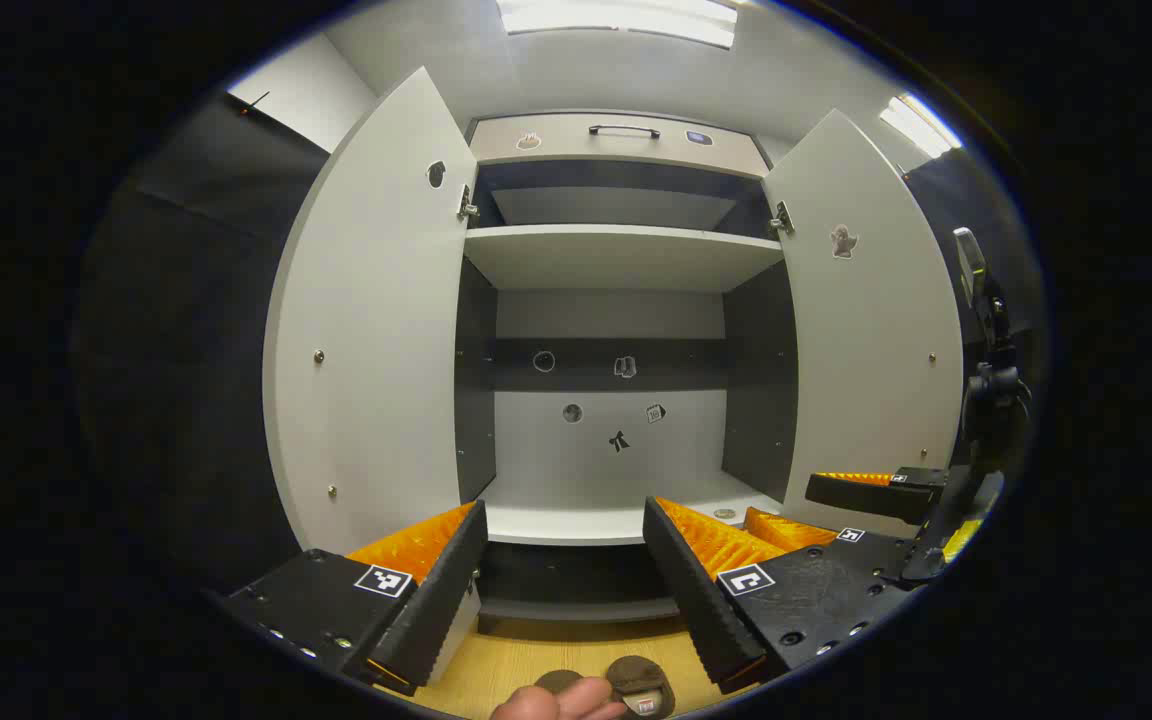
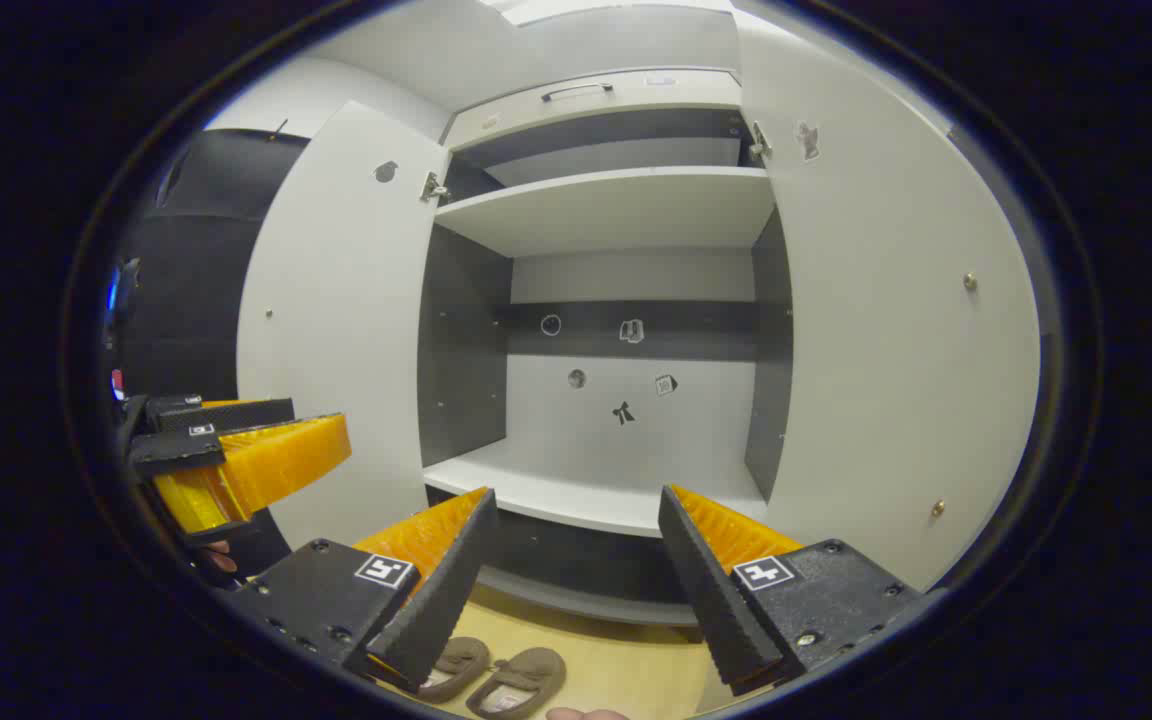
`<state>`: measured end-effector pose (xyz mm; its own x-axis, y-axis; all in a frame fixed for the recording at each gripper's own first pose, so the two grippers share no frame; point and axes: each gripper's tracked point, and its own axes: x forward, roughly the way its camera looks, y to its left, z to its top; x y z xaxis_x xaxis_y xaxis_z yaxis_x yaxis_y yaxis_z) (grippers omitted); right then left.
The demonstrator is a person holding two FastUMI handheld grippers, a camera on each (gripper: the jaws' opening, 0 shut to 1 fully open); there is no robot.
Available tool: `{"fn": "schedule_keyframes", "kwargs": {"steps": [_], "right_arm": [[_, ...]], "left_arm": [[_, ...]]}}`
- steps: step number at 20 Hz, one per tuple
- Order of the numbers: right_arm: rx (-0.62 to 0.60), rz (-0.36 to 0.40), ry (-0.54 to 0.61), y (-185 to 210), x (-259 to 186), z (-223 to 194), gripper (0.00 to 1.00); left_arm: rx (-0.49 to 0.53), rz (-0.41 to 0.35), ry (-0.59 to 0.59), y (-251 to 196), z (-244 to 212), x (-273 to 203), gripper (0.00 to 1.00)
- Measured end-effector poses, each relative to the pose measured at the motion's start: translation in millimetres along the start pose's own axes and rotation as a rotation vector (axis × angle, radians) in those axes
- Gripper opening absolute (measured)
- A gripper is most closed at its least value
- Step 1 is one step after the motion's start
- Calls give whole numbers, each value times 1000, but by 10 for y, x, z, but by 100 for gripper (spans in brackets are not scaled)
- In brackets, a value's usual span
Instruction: Grab one shoe with the right hand and put it into the shoe cabinet, grab the other shoe with the left hand and put it into the shoe cabinet; then close the right door with the right hand and the left door with the left hand.
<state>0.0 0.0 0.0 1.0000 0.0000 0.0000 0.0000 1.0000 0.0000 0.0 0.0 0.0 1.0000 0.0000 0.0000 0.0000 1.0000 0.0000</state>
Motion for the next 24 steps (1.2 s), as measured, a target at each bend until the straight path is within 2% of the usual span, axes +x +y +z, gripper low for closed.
{"fn": "schedule_keyframes", "kwargs": {"steps": [15, 20, 24], "right_arm": [[-25, -10, 17, 60, -107, -63, 100], [-33, 9, 77, 95, -86, -316, 100], [-6, 51, 206, 176, -48, -831, 100]], "left_arm": [[-33, 19, 30, 104, -101, -110, 95], [-37, 19, 38, 114, -135, -127, 95], [-39, 37, 69, 175, -225, -177, 95]]}}
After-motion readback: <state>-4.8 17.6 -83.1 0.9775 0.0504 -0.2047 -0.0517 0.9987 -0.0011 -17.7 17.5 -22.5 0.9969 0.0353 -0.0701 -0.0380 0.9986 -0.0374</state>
